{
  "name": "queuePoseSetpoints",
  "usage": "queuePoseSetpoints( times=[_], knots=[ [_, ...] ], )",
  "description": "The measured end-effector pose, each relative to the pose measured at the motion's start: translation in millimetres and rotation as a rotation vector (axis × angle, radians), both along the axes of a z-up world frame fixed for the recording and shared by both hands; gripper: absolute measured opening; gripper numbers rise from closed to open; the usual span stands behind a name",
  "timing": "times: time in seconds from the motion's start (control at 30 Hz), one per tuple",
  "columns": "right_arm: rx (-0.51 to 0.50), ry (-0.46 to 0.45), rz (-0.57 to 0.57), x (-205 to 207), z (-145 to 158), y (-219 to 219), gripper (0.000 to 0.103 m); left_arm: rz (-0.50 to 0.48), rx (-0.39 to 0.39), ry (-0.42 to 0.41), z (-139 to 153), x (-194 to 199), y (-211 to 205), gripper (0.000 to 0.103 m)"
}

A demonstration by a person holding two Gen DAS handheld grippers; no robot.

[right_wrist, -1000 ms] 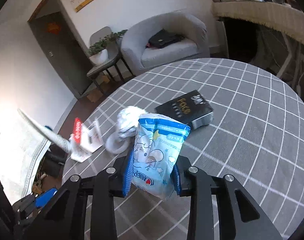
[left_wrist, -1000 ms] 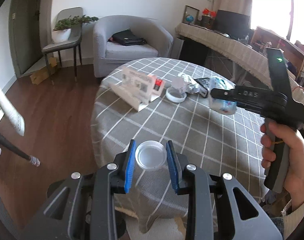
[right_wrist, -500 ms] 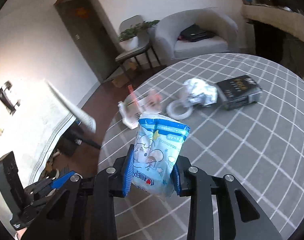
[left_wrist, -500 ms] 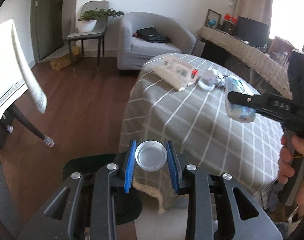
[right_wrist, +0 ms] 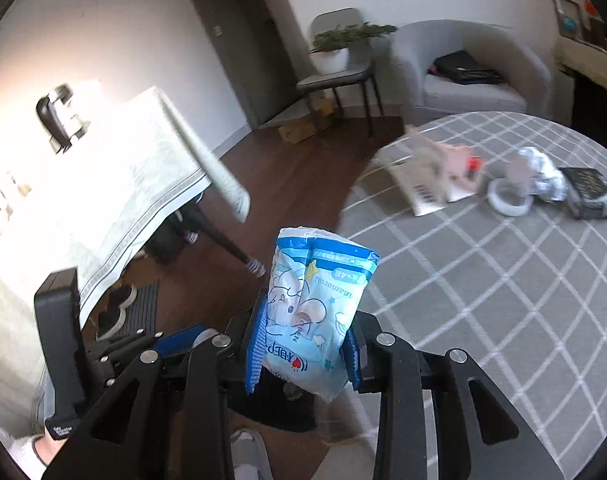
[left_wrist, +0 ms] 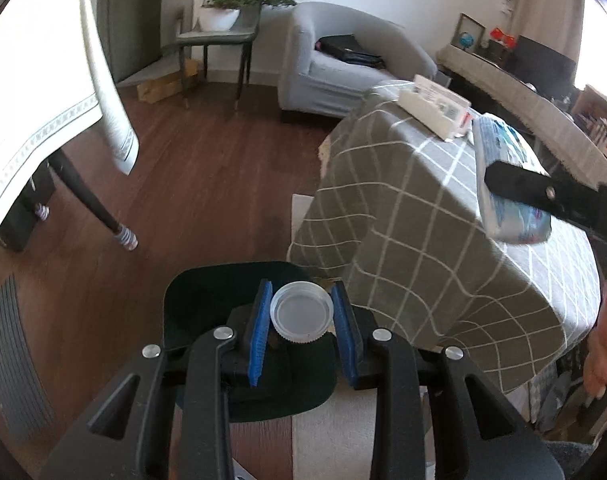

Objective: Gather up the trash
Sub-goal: 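Carry the bottle cap and wet-wipe pack over the green bin with both grippers, then open both grippers over the bin to drop the cap and wet-wipe pack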

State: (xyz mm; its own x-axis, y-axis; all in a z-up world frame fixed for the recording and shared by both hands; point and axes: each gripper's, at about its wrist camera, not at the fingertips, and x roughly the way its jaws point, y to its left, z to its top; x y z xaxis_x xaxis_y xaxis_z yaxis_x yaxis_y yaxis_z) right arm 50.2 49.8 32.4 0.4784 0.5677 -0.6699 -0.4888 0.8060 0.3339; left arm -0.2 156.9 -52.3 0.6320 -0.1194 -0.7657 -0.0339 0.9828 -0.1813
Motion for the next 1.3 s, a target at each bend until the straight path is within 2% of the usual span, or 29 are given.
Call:
queuePoseSetpoints(
  times=[0.23, 0.37, 0.67, 0.97, 1.3],
  knots=[
    [-0.026, 0.011, 0.059, -4.0, -7.6, 30.1, 0.033, 0.031, -0.019, 0.034, -11.9, 2.7, 21.0, 0.033],
    [-0.038, 0.022, 0.081, -3.5, -12.9, 44.2, 0.033, 0.042, -0.004, 0.075, -27.2, 3.8, 31.0, 0.033],
    [-0.088, 0.05, 0.132, -0.3, -31.3, 76.3, 0.033, 0.075, -0.04, 0.174, -57.4, 8.7, 52.5, 0.033],
    [-0.126, 0.085, 0.166, 9.4, -50.0, 97.5, 0.033, 0.101, -0.031, 0.146, -49.2, 16.2, 62.4, 0.052],
    [-0.181, 0.125, 0.199, 19.4, -74.2, 117.8, 0.033, 0.139, 0.021, 0.047, -17.0, 21.1, 85.1, 0.054]
  ],
)
